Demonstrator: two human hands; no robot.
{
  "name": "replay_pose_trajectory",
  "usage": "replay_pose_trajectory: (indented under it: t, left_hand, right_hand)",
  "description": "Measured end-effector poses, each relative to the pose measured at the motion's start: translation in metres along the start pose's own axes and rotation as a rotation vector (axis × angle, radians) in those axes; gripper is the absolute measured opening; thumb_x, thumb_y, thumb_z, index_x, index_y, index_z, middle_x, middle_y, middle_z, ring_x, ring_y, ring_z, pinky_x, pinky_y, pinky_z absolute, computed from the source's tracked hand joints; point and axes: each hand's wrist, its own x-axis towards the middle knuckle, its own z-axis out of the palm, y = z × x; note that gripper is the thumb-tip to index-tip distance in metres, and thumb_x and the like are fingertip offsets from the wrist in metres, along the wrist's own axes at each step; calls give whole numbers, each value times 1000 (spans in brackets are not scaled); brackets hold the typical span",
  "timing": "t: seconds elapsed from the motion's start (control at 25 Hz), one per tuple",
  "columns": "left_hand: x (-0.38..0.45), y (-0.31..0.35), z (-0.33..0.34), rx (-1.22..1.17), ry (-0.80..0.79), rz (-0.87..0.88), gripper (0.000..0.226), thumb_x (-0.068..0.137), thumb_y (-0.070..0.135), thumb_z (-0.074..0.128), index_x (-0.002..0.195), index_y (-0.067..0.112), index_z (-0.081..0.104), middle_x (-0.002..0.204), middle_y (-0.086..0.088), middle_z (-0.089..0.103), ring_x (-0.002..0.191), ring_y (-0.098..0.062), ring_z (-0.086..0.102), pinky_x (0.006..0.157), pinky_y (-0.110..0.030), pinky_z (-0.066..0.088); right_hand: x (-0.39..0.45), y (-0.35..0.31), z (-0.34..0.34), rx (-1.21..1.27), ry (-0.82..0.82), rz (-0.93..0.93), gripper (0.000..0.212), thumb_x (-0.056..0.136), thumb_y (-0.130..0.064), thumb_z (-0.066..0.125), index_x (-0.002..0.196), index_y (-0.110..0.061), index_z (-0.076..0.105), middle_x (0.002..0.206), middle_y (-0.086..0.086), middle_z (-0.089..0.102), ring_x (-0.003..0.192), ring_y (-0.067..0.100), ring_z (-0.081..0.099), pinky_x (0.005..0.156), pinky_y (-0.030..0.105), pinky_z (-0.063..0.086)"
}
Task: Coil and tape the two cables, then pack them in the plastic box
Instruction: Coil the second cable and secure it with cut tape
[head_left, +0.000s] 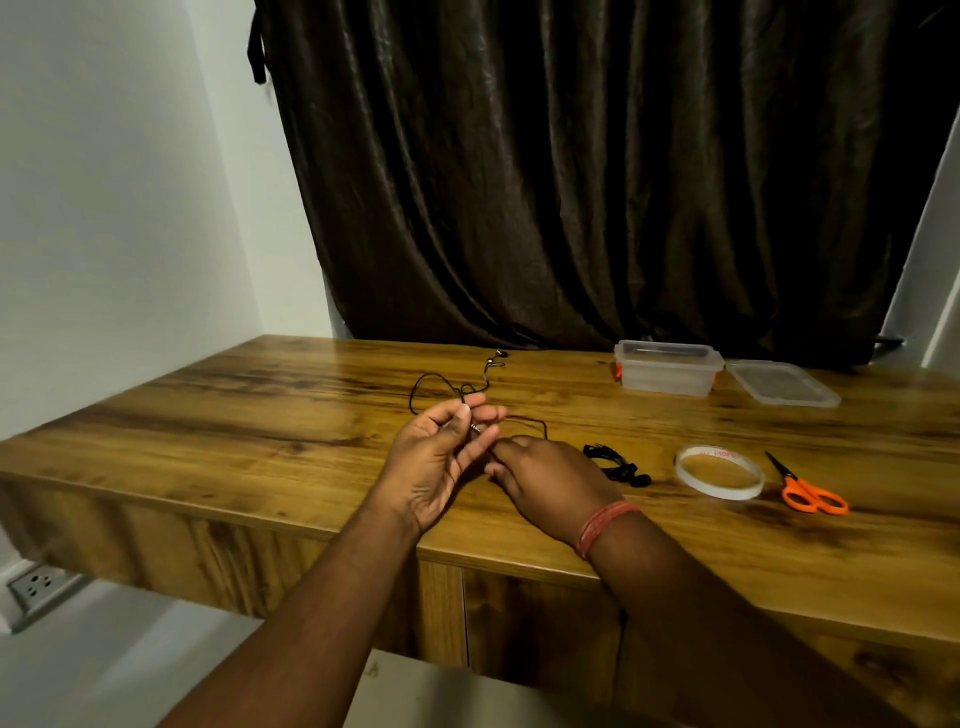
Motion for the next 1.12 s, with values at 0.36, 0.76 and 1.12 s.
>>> replay_pose_trajectory:
  t: [0.36,0.76,1.12]
  left_hand:
    - [7,-15,-2,243,59,78,19,99,2,48,104,4,67,107,-17,71,109,-28,65,92,-34,52]
    - [-6,-15,9,435,-254,-133,24,101,2,37,99,-2,60,77,-12,63,72,-19,65,70,-26,53]
    - [-10,2,-2,67,-361,-163,15,87,7,57,85,6,72,74,-9,64,74,-20,68,67,-25,57]
  right_hand:
    - [-6,-3,-8,137,117,-88,18,100,-35,43,105,-24,55,101,-4,64,88,18,59,69,32,45]
    - [-7,8,-15,204,344,174,7,93,-13,57,93,-19,54,95,-4,53,75,13,51,57,34,44]
    - [-4,10,-5,299,169,157,13,98,-13,45,100,-21,54,101,-2,59,86,17,54,69,34,46]
